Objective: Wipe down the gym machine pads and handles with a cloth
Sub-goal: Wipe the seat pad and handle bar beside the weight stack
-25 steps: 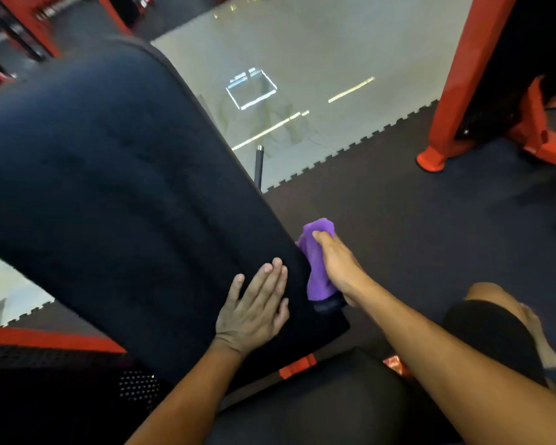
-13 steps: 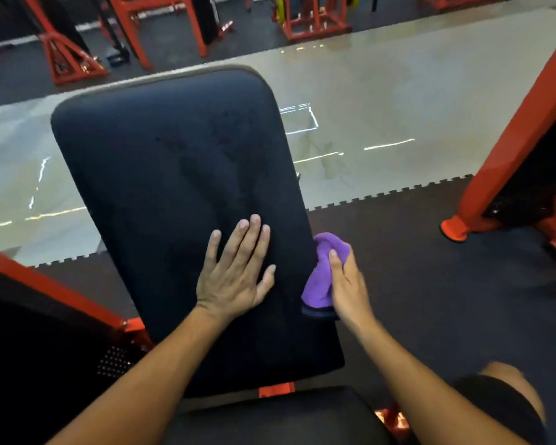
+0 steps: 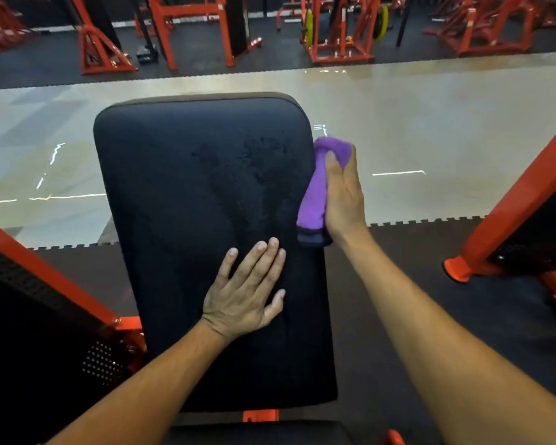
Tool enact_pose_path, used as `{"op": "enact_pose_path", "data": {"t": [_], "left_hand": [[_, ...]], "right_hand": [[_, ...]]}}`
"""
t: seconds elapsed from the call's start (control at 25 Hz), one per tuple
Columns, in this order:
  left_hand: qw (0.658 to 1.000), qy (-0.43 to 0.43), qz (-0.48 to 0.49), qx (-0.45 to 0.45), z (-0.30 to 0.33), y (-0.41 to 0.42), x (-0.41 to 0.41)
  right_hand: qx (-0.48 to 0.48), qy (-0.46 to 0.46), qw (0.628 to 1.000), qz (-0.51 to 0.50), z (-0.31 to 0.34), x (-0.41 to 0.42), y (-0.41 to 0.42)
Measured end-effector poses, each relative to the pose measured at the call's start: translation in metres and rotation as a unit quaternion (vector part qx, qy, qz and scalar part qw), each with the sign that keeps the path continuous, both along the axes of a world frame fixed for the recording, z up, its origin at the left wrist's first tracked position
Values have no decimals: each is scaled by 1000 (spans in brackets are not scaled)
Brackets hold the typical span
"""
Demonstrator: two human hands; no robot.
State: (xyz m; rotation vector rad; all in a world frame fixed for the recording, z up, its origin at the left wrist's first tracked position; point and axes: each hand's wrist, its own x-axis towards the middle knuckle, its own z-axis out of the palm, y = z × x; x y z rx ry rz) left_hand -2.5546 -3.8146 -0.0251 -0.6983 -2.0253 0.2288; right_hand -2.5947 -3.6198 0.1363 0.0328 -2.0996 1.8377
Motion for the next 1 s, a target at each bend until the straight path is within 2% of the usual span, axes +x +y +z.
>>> {"op": "enact_pose_path", "data": {"t": [0.16,0.24,0.36,0.48,0.64,0.72,0.84,1.0], "left_hand": [[1000,5,-8,6,-1,0,-1],[1000,3,-9,8,-2,0,-2],[1000,6,-9,10,-2,1,-2],[1000,-5,1,9,2,0,0],[999,-39,-25,26,16,-1,9],[997,-31,-5,70,46,-15,0],[985,-3,93,143,88,-32,-23],[987,-5,93,131,77,-32,-34]], "right_hand": [[23,-112,993,10,-86,56,11],[47,-134,990,19,-112,75,12],[28,-135,990,-17,-84,39,8],[69,-74,995,-12,-27,11,4],[132,-83,988,11,-27,38,29],[116,-69,991,-9,-24,42,41],[53,-76,995,-22,-18,32,25],[8,-45,997,-60,-1,4,-12]]}}
